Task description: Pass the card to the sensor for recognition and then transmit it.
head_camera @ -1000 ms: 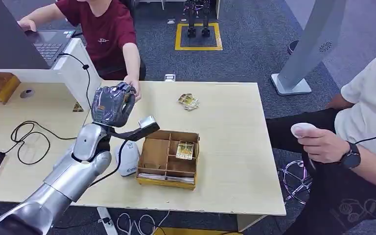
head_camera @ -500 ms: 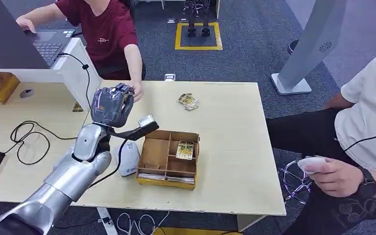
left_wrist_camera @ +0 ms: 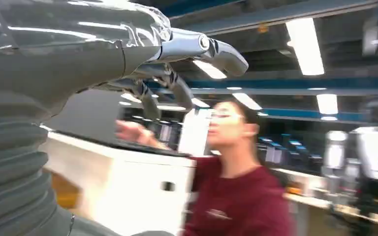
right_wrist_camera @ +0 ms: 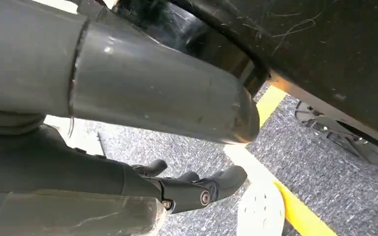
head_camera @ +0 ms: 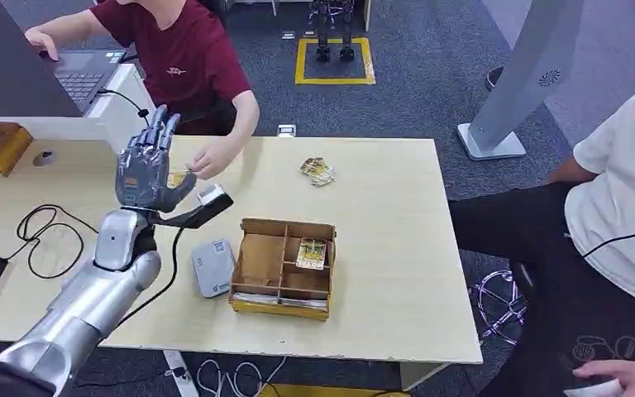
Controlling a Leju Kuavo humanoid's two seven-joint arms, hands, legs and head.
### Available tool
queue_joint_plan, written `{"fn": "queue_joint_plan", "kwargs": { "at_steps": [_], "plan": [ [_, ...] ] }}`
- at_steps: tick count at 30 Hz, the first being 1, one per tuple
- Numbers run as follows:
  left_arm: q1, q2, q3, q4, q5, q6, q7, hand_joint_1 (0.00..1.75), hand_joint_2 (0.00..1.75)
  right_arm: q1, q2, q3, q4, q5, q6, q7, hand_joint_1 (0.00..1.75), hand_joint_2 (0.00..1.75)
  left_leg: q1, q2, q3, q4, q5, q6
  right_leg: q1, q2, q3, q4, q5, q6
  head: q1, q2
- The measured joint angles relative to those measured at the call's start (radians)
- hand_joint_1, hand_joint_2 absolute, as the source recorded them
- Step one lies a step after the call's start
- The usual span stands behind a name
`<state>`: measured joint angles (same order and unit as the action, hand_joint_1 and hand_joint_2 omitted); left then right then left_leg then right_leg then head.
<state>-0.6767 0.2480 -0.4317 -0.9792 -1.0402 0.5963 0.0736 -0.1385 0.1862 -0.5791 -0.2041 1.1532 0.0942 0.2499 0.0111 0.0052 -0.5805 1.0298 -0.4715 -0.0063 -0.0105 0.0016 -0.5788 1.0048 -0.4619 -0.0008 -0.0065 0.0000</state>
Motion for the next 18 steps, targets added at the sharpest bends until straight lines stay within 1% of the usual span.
{"fn": "queue_joint_plan", "kwargs": {
  "at_steps": [2,6,9,11,15,18],
  "plan": [
    [0.008,0.033,0.047,0.024,0.024,0.021,-0.020,0.00,1.75,0.003,0.000,0.002,0.000,-0.012,-0.003,0.000,0.00,0.00,0.000,0.000,0.000,0.000,0.000,0.000,0.001,0.000,0.000,0.000,0.000,0.000,0.000,0.000],
    [0.030,0.075,0.131,0.057,0.047,0.036,-0.047,0.00,1.75,0.007,0.000,0.003,0.000,-0.025,-0.010,-0.001,0.00,0.00,0.001,0.000,-0.001,0.000,0.000,0.000,0.001,0.000,-0.001,0.000,0.000,0.000,0.000,0.000],
    [0.067,0.113,0.186,0.070,0.061,0.058,-0.059,0.00,1.75,0.007,0.000,0.003,0.000,-0.037,-0.015,-0.004,0.00,0.00,0.000,0.001,-0.001,-0.001,0.000,0.000,0.001,0.001,-0.001,0.000,0.000,0.000,0.000,0.000],
    [0.098,0.135,0.227,0.076,0.104,0.072,-0.069,0.00,1.75,0.012,0.000,0.003,0.000,-0.048,-0.017,-0.004,0.00,0.00,0.000,0.001,-0.001,-0.001,0.000,0.000,0.001,0.001,-0.001,0.000,0.000,0.000,0.000,0.000],
    [0.172,0.175,0.350,0.105,0.145,0.074,-0.087,0.00,1.75,0.022,0.000,0.003,0.000,-0.065,-0.021,-0.007,0.00,0.00,0.001,0.001,-0.002,-0.001,0.000,0.000,0.001,0.002,-0.003,0.000,0.000,0.000,0.000,0.000],
    [0.224,0.208,0.437,0.132,0.127,0.074,-0.078,0.00,1.75,0.026,0.000,0.003,0.000,-0.070,-0.029,-0.016,0.00,0.00,0.001,0.001,-0.003,-0.001,0.000,-0.001,0.001,0.002,-0.003,0.000,-0.001,-0.001,0.000,0.000]
  ]
}}
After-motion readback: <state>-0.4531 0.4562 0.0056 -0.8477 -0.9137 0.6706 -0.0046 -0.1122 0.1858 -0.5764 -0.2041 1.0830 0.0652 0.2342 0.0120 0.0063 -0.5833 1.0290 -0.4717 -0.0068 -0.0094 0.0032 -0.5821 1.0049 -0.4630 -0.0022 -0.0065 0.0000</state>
